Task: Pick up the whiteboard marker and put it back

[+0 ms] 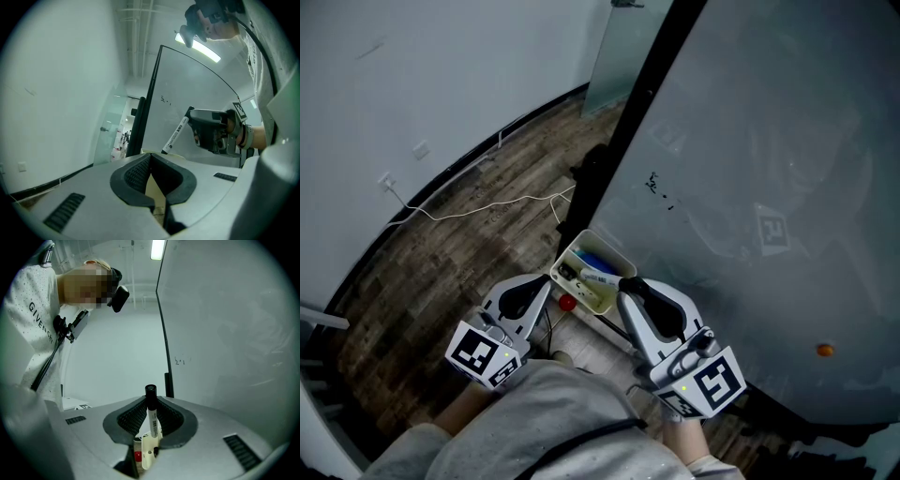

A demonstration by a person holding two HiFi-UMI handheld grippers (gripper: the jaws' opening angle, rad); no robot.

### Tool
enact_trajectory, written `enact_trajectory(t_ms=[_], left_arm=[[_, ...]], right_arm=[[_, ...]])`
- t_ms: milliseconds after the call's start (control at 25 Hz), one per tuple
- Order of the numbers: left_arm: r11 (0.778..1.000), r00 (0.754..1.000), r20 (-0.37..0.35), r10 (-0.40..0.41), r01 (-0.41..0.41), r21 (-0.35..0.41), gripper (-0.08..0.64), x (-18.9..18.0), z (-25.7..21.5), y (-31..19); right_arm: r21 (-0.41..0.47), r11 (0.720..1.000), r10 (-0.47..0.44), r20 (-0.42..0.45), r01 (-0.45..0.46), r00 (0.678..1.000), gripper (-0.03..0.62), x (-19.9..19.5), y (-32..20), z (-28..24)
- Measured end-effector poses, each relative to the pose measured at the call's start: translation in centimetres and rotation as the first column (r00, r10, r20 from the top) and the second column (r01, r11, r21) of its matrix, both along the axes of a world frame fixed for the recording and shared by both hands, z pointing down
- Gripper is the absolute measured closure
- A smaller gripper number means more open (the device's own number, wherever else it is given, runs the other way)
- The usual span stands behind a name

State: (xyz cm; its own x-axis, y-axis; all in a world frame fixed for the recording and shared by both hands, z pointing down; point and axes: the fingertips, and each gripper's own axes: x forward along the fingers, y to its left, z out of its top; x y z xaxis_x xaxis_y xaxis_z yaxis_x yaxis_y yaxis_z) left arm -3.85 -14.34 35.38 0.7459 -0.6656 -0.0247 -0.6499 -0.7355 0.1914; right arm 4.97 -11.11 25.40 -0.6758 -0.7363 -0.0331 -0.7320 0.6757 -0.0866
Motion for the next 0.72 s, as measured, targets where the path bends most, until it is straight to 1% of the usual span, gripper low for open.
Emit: enact_trajectory(t_ms=[720], left_arm=[[0.999,1.0,0.013,0.008,-0.008,-0.034,0.545,-0.2,0.9,0.0]], right_arm=[[-0.048,0.999,0.014,0.005,-0.014,1.0,0.515,0.1,-0.4,1.7]])
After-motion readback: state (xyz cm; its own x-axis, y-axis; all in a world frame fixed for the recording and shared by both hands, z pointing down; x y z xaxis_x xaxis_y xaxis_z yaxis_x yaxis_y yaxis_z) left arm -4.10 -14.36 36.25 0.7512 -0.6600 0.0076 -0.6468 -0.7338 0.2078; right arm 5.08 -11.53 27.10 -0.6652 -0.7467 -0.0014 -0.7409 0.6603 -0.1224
